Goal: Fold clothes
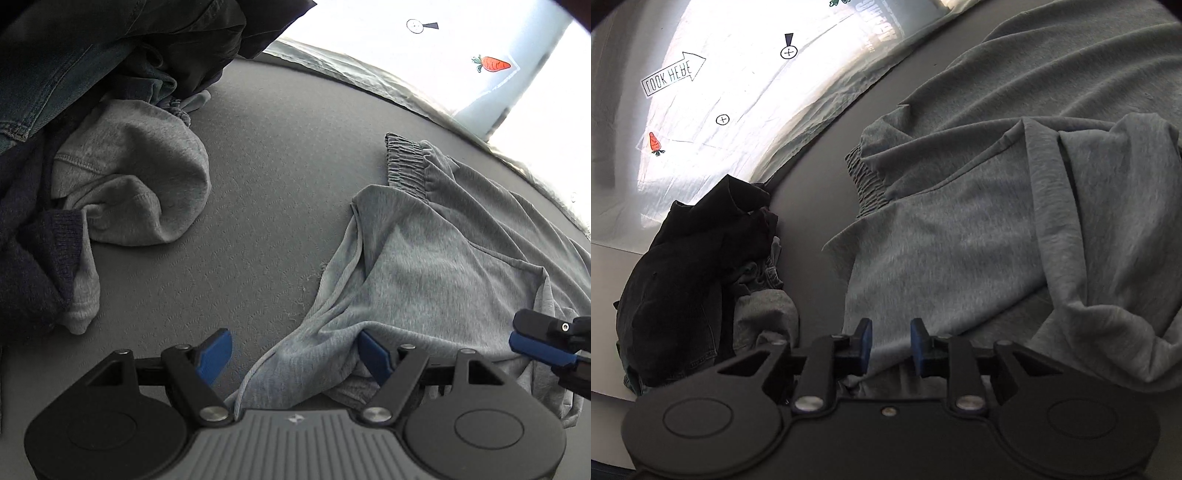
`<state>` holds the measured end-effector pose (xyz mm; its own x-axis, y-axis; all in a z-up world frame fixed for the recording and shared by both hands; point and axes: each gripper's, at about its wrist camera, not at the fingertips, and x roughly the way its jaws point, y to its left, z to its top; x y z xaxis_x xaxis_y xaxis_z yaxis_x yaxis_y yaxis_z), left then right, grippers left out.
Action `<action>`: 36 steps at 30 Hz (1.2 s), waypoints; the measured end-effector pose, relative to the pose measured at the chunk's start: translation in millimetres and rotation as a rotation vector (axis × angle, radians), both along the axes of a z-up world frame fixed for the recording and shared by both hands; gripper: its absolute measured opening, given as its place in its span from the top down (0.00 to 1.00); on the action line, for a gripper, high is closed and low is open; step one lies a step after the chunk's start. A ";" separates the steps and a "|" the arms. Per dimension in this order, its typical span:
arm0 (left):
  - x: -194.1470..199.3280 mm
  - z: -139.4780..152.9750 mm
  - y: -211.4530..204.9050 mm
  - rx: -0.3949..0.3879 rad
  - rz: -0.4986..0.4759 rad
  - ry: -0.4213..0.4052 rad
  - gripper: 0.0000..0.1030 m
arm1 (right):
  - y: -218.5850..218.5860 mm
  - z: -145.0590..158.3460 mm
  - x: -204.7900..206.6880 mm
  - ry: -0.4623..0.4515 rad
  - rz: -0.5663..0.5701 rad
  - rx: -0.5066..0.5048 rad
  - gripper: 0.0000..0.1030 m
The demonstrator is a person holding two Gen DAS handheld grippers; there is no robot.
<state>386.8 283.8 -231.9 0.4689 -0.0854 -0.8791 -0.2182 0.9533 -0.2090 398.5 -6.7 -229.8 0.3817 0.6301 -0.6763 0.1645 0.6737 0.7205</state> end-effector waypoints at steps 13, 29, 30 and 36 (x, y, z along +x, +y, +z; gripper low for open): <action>-0.7 -10.2 0.3 -0.026 -0.043 0.004 0.23 | 2.5 -41.8 -7.8 0.314 -0.267 0.206 0.73; -34.0 35.0 -12.0 0.042 0.022 -0.107 0.22 | -49.9 -9.7 -21.8 0.187 -0.286 0.325 0.98; -38.9 40.1 -14.5 0.045 0.038 -0.116 0.22 | -60.4 -5.0 -25.8 0.170 -0.291 0.335 0.98; -71.2 62.8 -45.2 0.079 0.101 -0.144 0.22 | -123.1 23.4 -49.5 0.071 -0.319 0.395 0.98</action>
<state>315.6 238.6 -169.1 0.5934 0.0355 -0.8041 -0.2870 0.9427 -0.1701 349.0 -129.8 -206.4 0.5581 0.7025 -0.4416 0.3751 0.2611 0.8895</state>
